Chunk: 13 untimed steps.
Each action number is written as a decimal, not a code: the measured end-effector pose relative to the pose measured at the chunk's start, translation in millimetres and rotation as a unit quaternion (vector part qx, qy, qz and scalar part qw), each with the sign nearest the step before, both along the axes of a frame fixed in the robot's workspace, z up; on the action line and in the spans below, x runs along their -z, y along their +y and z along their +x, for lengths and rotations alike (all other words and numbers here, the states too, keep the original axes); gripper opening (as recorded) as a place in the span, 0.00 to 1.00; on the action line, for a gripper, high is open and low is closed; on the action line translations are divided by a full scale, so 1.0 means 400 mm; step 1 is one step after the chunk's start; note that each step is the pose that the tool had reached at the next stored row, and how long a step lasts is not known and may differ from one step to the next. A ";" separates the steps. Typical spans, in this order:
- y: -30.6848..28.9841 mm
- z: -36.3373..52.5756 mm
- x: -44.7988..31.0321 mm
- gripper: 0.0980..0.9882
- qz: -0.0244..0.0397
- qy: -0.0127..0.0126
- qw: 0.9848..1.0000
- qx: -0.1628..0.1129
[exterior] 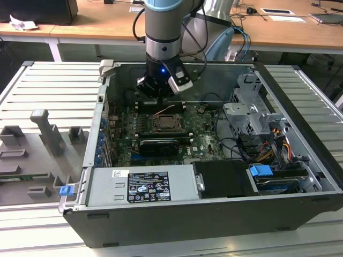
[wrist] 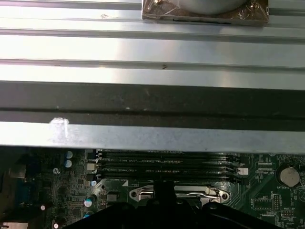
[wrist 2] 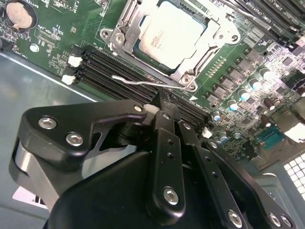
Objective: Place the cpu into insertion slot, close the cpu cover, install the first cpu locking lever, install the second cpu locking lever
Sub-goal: 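Install the first cpu locking lever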
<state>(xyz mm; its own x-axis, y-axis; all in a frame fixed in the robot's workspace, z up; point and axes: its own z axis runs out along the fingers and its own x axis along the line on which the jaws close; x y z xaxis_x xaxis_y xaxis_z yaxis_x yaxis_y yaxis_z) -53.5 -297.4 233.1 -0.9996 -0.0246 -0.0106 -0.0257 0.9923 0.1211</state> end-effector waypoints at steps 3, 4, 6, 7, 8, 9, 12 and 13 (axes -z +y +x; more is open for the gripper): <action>0.000 0.002 0.003 0.01 0.000 0.000 1.000 0.000; 0.000 0.003 0.005 0.01 0.000 0.000 1.000 0.000; 0.000 0.008 0.008 0.01 0.001 0.000 1.000 -0.001; 0.000 0.012 0.009 0.01 0.001 0.000 1.000 -0.001; 0.001 0.016 0.011 0.01 0.002 0.000 1.000 -0.001; 0.001 0.020 0.012 0.01 0.002 0.000 1.000 -0.001; 0.008 0.025 0.017 0.01 0.001 0.000 1.000 -0.001; 0.012 0.026 0.019 0.01 0.002 0.000 1.000 -0.001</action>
